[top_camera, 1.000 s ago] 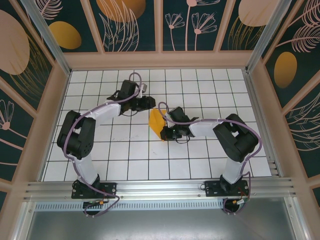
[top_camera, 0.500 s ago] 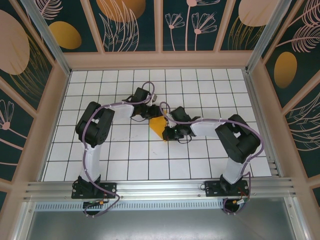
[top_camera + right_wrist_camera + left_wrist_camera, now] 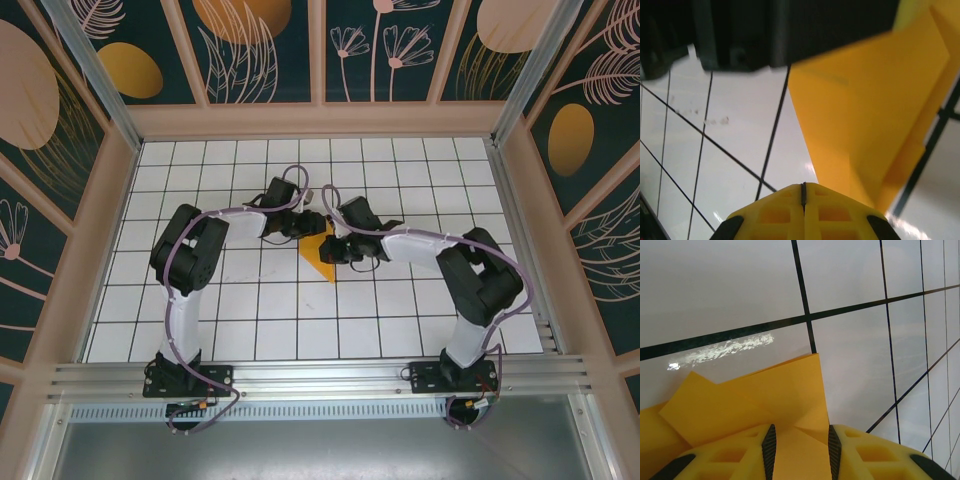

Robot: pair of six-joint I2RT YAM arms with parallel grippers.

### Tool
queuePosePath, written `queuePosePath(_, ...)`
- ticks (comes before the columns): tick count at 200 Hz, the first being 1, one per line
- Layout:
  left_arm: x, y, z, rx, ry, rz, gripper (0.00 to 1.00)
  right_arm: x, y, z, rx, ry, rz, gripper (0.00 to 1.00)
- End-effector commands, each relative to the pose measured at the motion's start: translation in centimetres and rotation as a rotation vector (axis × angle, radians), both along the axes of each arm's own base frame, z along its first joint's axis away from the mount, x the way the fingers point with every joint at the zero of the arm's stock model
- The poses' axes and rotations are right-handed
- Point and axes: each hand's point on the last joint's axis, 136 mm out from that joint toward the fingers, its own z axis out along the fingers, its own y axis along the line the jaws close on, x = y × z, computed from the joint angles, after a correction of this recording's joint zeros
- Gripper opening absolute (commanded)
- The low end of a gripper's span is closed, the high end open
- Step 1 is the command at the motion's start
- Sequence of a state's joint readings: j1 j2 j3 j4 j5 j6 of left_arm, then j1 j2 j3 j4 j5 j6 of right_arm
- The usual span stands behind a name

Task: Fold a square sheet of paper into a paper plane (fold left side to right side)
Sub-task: Fourth fold the wing at the center of the table.

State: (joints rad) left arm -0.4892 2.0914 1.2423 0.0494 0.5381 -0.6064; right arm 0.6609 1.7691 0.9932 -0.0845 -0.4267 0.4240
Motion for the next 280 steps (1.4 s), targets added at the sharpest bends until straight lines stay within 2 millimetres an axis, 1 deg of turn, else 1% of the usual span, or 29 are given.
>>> queuePosePath(1,-0.9,1.2,-2.2,0.055,0.050,0.025,0.36,1.7,0.6,-0.9,0.011,-0.005,-0.030,0.00)
queuePosePath(22,-0.9,1.2,-2.2,0.058,0.049,0.026,0.36,2.1,0.5,-2.1,-0.020,0.000,-0.034,0.00)
queuePosePath(45,-0.9,1.2,-2.3,0.062,0.049,0.025,0.36,1.5,-0.1,-3.8,-0.061,0.033,-0.025,0.00)
queuePosePath(66,-0.8,1.3,-2.4,0.070,0.049,0.029,0.36,0.1,-1.2,-5.0,-0.101,0.070,-0.016,0.00)
queuePosePath(92,-0.8,1.5,-2.7,0.087,0.050,0.034,0.36,-2.0,-2.7,-6.0,-0.141,0.111,-0.004,0.00)
queuePosePath(116,-0.6,1.6,-2.9,0.095,0.050,0.036,0.36,-3.7,-3.7,-6.2,-0.155,0.139,0.008,0.00)
queuePosePath(144,-0.6,1.6,-3.1,0.101,0.052,0.035,0.36,-6.1,-4.0,-6.1,-0.147,0.177,0.056,0.00)
queuePosePath(164,-0.3,1.4,-2.5,0.090,0.043,0.032,0.36,-7.6,-4.8,-6.4,-0.158,0.208,0.069,0.00)
queuePosePath(182,0.0,1.3,-1.9,0.090,0.034,0.029,0.37,-8.2,-5.2,-6.2,-0.149,0.208,0.066,0.01)
queuePosePath(199,0.1,1.2,-1.6,0.088,0.028,0.027,0.37,-7.7,-4.7,-5.3,-0.112,0.185,0.063,0.01)
queuePosePath(223,0.3,1.0,-1.0,0.078,0.021,0.022,0.40,-5.3,-2.6,-3.2,-0.058,0.126,0.069,0.03)
queuePosePath(242,0.4,0.7,0.0,0.056,0.009,0.015,0.42,-3.6,-1.1,-1.3,-0.008,0.079,0.072,0.04)
queuePosePath(254,0.6,0.5,1.1,0.039,-0.005,0.008,0.44,-2.6,-0.6,0.0,0.006,0.043,0.066,0.08)
queuePosePath(262,0.8,0.4,2.1,0.030,-0.014,0.002,0.47,-2.1,-0.7,0.7,0.010,0.026,0.057,0.10)
queuePosePath(280,1.7,0.6,5.3,0.002,-0.066,-0.002,0.54,-1.1,-1.4,2.4,0.024,-0.014,0.030,0.14)
